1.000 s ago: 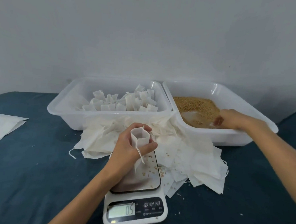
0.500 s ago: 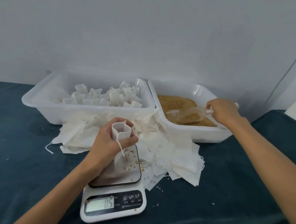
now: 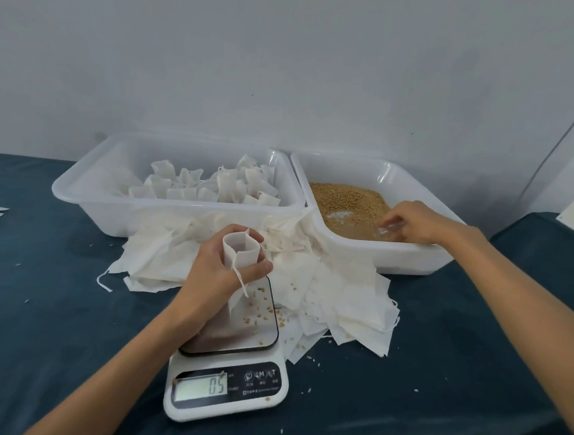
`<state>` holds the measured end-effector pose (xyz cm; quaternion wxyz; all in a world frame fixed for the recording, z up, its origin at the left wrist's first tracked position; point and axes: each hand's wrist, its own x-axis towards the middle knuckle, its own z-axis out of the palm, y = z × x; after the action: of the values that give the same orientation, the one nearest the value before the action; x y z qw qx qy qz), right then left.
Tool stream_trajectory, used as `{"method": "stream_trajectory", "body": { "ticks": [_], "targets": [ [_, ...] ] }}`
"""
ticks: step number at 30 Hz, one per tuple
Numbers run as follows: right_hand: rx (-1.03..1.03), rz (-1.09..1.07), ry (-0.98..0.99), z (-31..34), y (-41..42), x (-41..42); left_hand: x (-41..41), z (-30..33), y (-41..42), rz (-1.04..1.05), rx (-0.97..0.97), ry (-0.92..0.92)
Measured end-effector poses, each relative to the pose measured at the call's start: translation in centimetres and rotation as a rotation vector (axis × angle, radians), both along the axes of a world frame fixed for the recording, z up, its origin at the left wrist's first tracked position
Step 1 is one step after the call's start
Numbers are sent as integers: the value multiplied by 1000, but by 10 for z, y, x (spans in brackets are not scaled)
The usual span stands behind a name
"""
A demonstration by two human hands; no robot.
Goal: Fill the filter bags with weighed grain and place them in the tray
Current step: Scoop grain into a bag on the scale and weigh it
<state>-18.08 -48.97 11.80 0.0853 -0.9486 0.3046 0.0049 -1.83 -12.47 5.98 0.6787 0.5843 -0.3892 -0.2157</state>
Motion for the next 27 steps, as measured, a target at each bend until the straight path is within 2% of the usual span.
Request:
{"method": "stream_trajectory", "body": {
  "ticks": [13,23,27],
  "targets": [
    [137,-121,-258,-1,-4,-31,10,1,-1,22,-2,-51],
    [150,-95,-383,0,8,-29,10,-2,8,20,-2,-63],
    [189,-6,-449,10,32,-19,8,-3,6,15,0,-49]
  ]
}}
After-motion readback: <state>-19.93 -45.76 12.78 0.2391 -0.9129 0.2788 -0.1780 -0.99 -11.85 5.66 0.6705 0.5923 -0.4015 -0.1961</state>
